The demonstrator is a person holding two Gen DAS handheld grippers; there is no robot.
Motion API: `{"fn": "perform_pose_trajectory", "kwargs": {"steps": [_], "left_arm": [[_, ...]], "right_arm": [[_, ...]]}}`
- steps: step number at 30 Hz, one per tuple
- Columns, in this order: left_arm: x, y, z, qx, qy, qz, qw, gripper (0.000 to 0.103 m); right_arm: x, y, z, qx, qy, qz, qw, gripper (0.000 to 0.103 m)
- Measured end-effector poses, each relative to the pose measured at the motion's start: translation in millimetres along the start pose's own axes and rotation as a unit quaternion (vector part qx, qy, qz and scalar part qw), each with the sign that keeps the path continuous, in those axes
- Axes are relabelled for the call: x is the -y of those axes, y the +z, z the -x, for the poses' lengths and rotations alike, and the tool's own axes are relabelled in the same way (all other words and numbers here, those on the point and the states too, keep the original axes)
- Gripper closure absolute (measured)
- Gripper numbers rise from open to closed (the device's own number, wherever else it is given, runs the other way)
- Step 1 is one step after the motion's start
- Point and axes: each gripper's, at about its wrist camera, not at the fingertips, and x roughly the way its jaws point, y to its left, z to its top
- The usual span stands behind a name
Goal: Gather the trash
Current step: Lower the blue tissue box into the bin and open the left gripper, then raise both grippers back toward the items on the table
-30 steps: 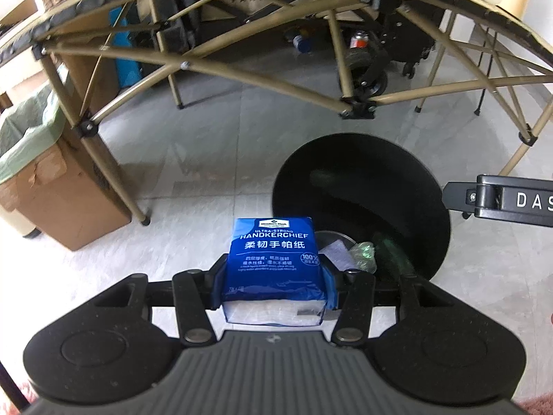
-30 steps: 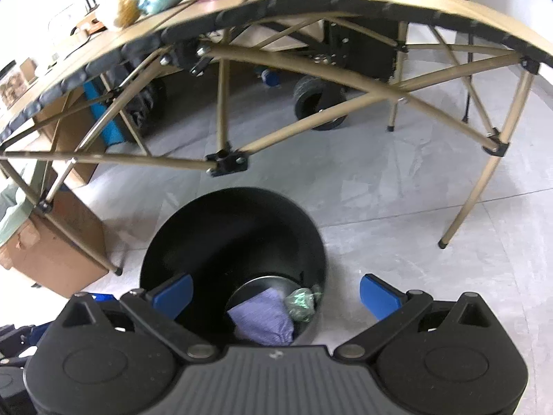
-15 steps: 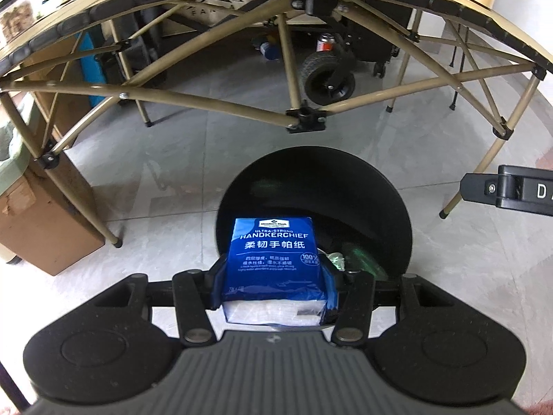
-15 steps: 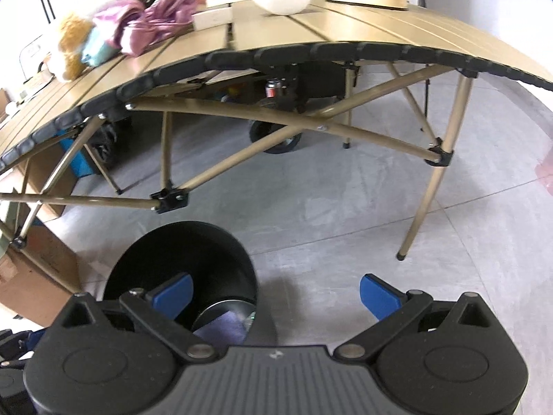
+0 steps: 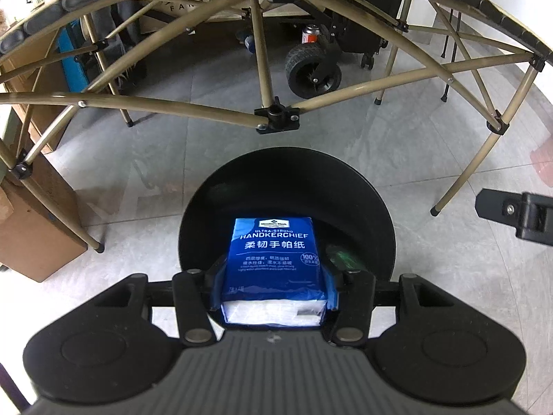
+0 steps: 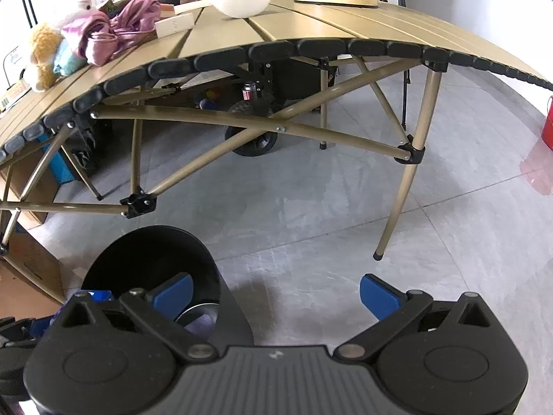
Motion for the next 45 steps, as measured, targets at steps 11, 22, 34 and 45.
{"fn": "perform_pose_trajectory", "kwargs": {"steps": [11,22,34,45], "left_arm": [[11,10,-25,-0.029,0.001,0.001,0.9996,0.051],[10,11,-32,-0.035,-0.003,0.003,0.9994,0.048],[5,11,-27,-0.007,0.022,0.001,0.9997,0.0],[3,9,-29,-0.007,0.028,-0.003,0.9996,0.0]], "right_arm": [[7,-1,-7,-0.004,-0.02,-0.011,1.0,0.0],[2,-2,-12,-0.005,-0.029,-0.006,1.0,0.0],[4,-1,-9,-0.001,-0.029,-0.006,1.0,0.0],[2,-1,-8,0.0,-0.026,-0.005,1.0,0.0]]}}
